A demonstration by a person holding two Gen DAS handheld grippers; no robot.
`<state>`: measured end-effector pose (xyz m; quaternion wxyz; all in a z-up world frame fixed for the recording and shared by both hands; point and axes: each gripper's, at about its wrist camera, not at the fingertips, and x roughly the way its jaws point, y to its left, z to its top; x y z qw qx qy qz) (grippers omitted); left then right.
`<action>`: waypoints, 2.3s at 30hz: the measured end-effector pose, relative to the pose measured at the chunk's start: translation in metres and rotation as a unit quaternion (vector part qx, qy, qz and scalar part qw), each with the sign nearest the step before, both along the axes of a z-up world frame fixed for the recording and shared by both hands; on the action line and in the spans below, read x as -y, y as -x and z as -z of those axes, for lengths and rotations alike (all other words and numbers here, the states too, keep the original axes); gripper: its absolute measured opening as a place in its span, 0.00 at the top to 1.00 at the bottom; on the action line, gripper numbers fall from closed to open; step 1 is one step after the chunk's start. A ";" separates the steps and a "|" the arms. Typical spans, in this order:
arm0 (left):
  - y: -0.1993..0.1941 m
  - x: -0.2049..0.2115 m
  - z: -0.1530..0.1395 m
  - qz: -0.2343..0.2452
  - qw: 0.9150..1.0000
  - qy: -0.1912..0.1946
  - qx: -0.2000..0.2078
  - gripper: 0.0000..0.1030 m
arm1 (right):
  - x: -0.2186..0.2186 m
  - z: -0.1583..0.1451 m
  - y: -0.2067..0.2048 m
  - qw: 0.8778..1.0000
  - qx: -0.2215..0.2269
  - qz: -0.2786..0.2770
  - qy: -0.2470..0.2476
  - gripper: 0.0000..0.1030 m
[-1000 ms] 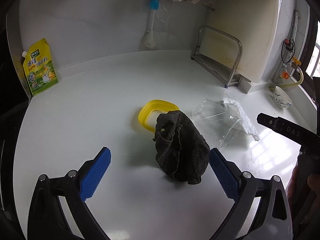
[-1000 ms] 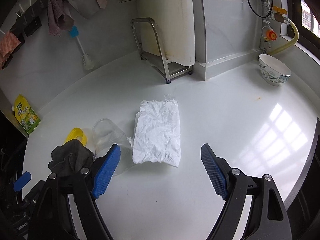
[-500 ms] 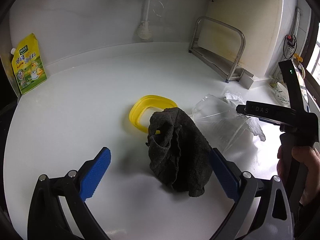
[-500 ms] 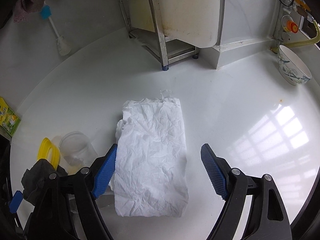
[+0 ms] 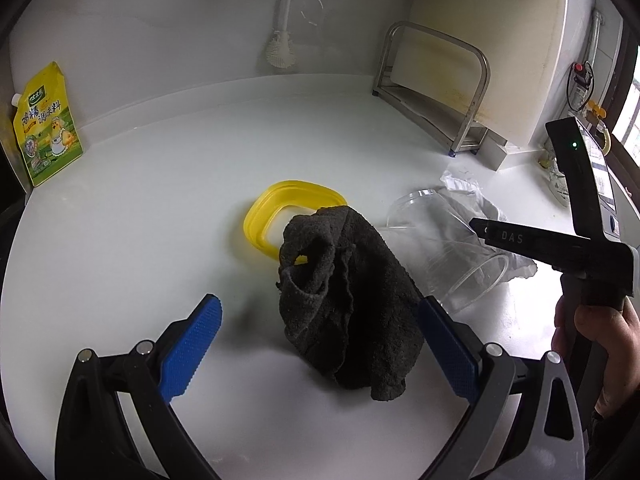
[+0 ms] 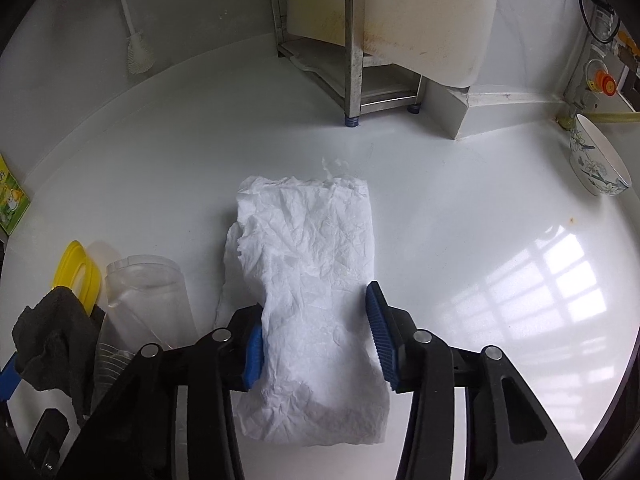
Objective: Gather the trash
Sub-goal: 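Grasp the black cloth with left tool while right tool grasps white plastic bag, then carry the black cloth and white bag over the wastebasket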
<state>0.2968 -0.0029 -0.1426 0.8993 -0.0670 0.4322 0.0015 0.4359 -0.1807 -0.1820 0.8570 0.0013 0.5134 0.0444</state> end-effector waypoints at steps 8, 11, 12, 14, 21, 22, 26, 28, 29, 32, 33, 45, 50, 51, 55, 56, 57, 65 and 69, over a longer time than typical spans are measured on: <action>-0.002 0.006 0.005 0.001 1.000 0.001 -0.006 0.06 | 0.021 -0.016 0.017 0.998 0.034 0.037 -0.039 0.92; -0.005 0.010 0.007 0.007 1.000 0.000 -0.012 0.06 | 0.037 -0.022 0.027 0.995 0.040 0.066 -0.069 0.92; -0.006 0.011 0.009 0.006 1.000 -0.004 -0.013 0.06 | 0.041 -0.023 0.032 0.994 0.041 0.072 -0.075 0.92; -0.007 0.013 0.011 0.006 1.000 -0.007 -0.013 0.06 | 0.044 -0.025 0.040 0.993 0.045 0.078 -0.078 0.92; -0.003 0.018 0.009 0.015 1.000 -0.006 0.002 0.29 | 0.039 -0.028 0.074 0.994 0.062 0.076 -0.041 0.92; -0.002 0.019 0.009 0.020 1.000 -0.005 0.002 0.33 | 0.040 -0.027 0.079 0.994 0.062 0.078 -0.041 0.92; 0.001 0.024 0.007 0.039 0.999 -0.005 0.001 0.64 | 0.045 -0.026 0.100 0.992 0.059 0.095 -0.056 0.92; 0.002 0.025 0.007 0.046 0.999 -0.007 0.000 0.75 | 0.048 -0.028 0.112 0.990 0.062 0.107 -0.065 0.92; 0.003 0.024 0.006 0.048 0.999 -0.007 0.002 0.81 | 0.050 -0.029 0.118 0.989 0.063 0.113 -0.070 0.92; 0.007 0.021 0.003 0.051 0.999 -0.007 0.008 0.86 | 0.054 -0.031 0.135 0.986 0.066 0.127 -0.084 0.92; 0.008 0.019 0.001 0.051 0.999 -0.009 0.011 0.86 | 0.055 -0.032 0.141 0.985 0.066 0.132 -0.088 0.92; 0.033 0.000 -0.024 0.053 0.998 -0.007 0.039 0.90 | 0.054 -0.036 0.203 0.979 0.070 0.150 -0.115 0.92; 0.050 0.001 -0.046 0.079 0.995 0.003 0.054 0.91 | 0.050 -0.043 0.228 0.978 0.074 0.150 -0.122 0.92; 0.053 0.002 -0.051 0.086 0.995 0.005 0.057 0.91 | 0.049 -0.045 0.233 0.978 0.074 0.150 -0.125 0.92; 0.071 0.004 -0.069 0.099 0.993 0.004 0.071 0.91 | 0.047 -0.052 0.256 0.977 0.075 0.152 -0.130 0.92; 0.075 0.004 -0.073 0.100 0.992 0.004 0.074 0.91 | 0.046 -0.053 0.262 0.977 0.074 0.151 -0.131 0.92; 0.080 0.005 -0.078 0.102 0.992 0.003 0.077 0.91 | 0.045 -0.055 0.268 0.977 0.074 0.150 -0.131 0.92; 0.127 0.005 -0.106 0.116 0.988 -0.006 0.097 0.92 | 0.046 -0.067 0.317 0.975 0.077 0.151 -0.147 0.92; 0.143 0.002 -0.118 0.115 0.988 0.003 0.100 0.92 | 0.047 -0.070 0.338 0.974 0.078 0.150 -0.150 0.92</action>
